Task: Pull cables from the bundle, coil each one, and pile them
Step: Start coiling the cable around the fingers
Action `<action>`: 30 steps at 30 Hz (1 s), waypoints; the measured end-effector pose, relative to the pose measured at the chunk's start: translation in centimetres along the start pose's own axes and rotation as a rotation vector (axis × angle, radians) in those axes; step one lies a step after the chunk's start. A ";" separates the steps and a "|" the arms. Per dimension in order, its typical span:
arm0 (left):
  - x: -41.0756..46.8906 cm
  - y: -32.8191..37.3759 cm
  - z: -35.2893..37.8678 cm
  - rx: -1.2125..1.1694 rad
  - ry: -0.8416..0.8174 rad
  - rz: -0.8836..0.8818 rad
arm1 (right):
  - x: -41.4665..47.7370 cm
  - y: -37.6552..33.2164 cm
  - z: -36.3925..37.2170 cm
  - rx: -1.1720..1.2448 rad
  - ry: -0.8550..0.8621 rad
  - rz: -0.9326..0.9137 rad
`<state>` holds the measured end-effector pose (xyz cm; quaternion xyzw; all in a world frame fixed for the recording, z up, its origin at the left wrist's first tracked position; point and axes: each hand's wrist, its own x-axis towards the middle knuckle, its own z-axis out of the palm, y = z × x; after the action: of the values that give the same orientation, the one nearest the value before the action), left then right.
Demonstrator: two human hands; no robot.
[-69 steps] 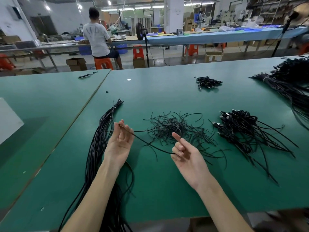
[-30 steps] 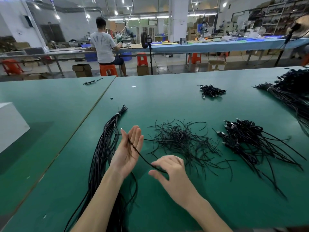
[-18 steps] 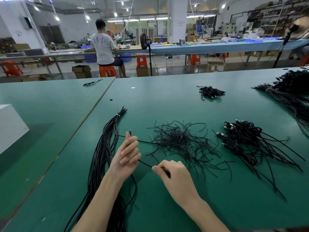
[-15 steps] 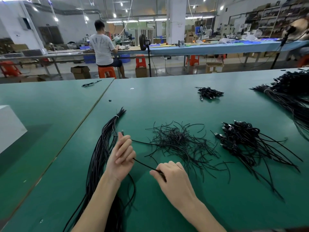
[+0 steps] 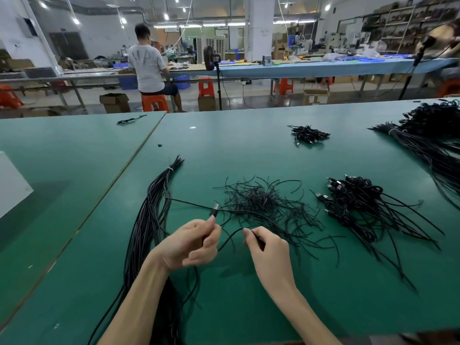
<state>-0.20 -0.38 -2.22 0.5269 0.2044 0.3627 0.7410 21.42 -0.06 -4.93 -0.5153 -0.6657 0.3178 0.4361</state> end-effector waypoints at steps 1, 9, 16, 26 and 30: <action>0.0 0.0 0.0 0.000 0.002 0.006 | 0.0 0.0 0.0 0.031 0.021 -0.002; 3.5 -1.6 1.7 0.536 0.261 -0.023 | 0.0 0.0 -0.1 0.090 0.060 -0.035; 4.6 -3.6 2.1 1.322 0.593 0.116 | -0.3 -0.3 0.0 0.006 0.120 -0.167; 4.7 -3.0 2.6 0.957 0.572 0.179 | -0.9 -1.0 -0.1 -0.061 0.019 -0.387; 4.8 -3.1 3.2 0.791 0.581 0.169 | -1.1 -1.5 -0.2 -0.097 -0.024 -0.400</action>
<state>6.07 0.65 -3.58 0.6593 0.4810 0.4482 0.3648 21.08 -1.52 -3.84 -0.3894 -0.7744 0.1985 0.4575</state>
